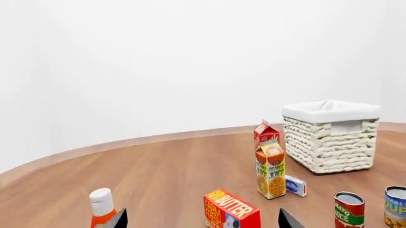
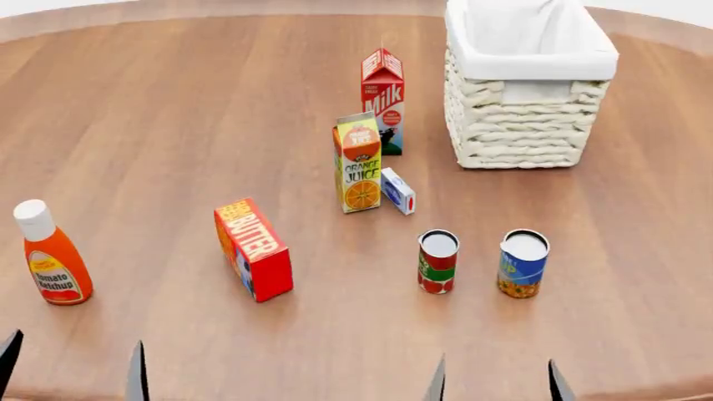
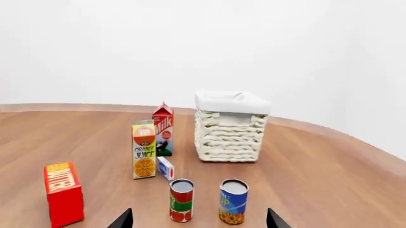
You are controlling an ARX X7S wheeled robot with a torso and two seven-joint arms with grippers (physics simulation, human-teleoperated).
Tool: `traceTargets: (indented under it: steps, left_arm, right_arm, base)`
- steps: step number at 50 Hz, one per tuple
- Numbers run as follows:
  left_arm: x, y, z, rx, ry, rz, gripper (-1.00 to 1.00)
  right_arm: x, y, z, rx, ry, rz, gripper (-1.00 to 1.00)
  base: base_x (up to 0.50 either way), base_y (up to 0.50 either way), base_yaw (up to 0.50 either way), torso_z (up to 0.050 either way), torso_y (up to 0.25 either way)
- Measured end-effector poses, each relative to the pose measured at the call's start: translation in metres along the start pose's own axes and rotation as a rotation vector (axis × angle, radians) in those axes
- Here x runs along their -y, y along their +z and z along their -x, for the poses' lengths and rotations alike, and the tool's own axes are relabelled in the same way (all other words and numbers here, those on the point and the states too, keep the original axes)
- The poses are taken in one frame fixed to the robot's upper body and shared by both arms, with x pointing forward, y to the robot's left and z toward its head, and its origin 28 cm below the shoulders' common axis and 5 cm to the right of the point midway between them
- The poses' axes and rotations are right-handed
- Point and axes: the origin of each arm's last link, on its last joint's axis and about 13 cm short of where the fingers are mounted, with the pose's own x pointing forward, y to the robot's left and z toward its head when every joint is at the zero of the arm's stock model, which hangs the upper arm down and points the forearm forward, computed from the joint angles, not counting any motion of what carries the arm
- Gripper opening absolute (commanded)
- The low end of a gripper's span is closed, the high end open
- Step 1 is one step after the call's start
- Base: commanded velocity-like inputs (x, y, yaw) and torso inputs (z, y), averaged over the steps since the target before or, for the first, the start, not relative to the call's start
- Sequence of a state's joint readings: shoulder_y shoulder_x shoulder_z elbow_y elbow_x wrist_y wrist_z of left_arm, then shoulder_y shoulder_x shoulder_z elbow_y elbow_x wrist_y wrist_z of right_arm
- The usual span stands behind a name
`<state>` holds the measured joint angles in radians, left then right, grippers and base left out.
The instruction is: Pick up the alphabet soup and the tomato sauce, and put them in the basket.
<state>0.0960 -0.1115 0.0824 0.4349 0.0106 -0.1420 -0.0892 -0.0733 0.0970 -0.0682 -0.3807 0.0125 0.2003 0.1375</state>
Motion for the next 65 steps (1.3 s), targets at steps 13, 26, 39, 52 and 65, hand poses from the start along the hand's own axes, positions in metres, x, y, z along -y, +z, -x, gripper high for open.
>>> traceTargets:
  steps: [13, 26, 39, 52, 65]
  left_arm:
    - [-0.003, 0.049, 0.006, 0.102, -0.002, 0.009, 1.00]
    - [-0.005, 0.078, 0.014, 0.169, -0.007, 0.024, 1.00]
    - [-0.005, 0.088, 0.018, 0.196, -0.012, 0.028, 1.00]
    - [-0.004, 0.091, 0.020, 0.203, -0.021, 0.032, 1.00]
    - [-0.003, 0.092, 0.021, 0.206, -0.033, 0.028, 1.00]
  right_arm:
    - [0.002, 0.050, 0.007, 0.120, -0.009, 0.023, 1.00]
    - [0.003, 0.076, 0.014, 0.172, -0.032, 0.053, 1.00]
    - [0.003, 0.085, 0.017, 0.193, -0.041, 0.075, 1.00]
    - [0.004, 0.088, 0.018, 0.201, -0.040, 0.076, 1.00]
    - [0.005, 0.091, 0.019, 0.203, -0.040, 0.076, 1.00]
  base:
    - [0.00, 0.00, 0.00, 0.000, 0.000]
    - [0.00, 0.00, 0.00, 0.000, 0.000]
    - [0.38, 0.00, 0.00, 0.000, 0.000]
    - [0.50, 0.00, 0.00, 0.000, 0.000]
    - [0.50, 0.00, 0.00, 0.000, 0.000]
